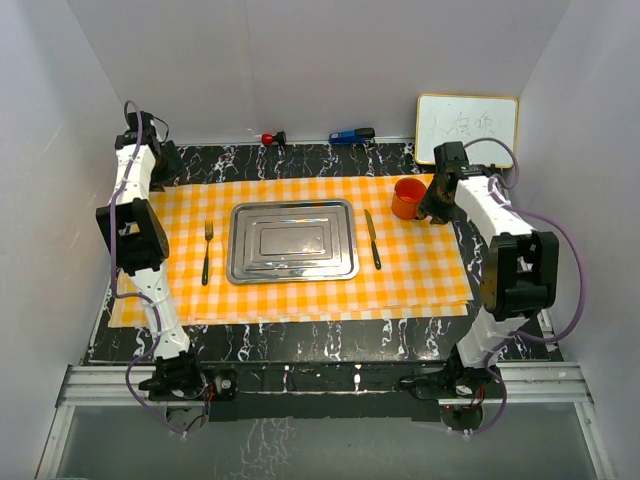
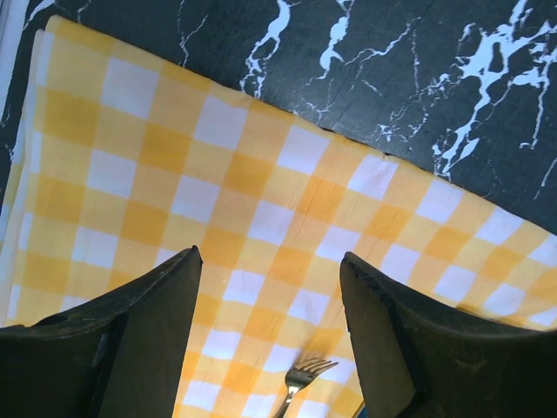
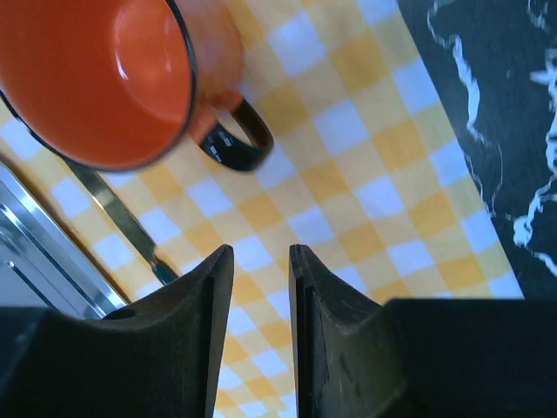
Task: Set the dinner table for one person
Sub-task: Adjust the napkin at the center of the board.
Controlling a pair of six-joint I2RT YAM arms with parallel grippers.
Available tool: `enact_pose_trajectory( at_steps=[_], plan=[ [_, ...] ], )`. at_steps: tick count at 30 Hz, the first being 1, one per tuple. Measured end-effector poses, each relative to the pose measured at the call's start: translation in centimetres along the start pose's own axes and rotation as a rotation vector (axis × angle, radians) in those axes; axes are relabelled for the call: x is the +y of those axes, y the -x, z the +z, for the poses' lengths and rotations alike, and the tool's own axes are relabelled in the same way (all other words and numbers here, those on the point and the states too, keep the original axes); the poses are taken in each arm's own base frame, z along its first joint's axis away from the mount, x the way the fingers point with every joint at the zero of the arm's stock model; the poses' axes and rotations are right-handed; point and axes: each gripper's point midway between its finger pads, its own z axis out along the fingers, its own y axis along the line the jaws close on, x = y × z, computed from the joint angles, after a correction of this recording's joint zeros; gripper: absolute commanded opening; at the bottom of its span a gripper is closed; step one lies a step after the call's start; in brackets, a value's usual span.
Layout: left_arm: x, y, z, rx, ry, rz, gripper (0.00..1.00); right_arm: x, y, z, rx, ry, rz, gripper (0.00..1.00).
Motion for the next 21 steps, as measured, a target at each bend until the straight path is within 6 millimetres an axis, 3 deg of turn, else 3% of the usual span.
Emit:
enact_pose_trajectory(
  at_steps=[7, 10, 14, 15, 17, 21],
  plan=[
    [1.7, -1.7, -0.5, 0.059, 0.099, -0.044, 0.63, 1.8, 5.7, 3.0, -0.048, -0.009, -0.064, 0.06],
    [2.8, -2.9, -0.3, 0.087, 0.156, -0.050, 0.62, 1.7, 8.7, 5.0, -0.068, -0.013, -0.064, 0.01],
    [4.1, -4.2, -0.1, 0.123, 0.224, -0.047, 0.56, 1.7, 14.6, 6.9, -0.139, 0.011, -0.053, 0.00],
    [4.3, -4.3, -0.2, 0.126, 0.236, -0.048, 0.46, 1.6, 15.8, 7.1, -0.158, 0.018, -0.050, 0.00],
    [4.5, -4.4, -0.3, 0.126, 0.250, -0.050, 0.04, 1.4, 17.5, 7.3, -0.184, 0.029, -0.049, 0.00],
    [4.7, -4.6, -0.7, 0.125, 0.260, -0.052, 0.00, 0.6, 18.7, 7.3, -0.197, 0.042, -0.042, 0.00]
  ],
)
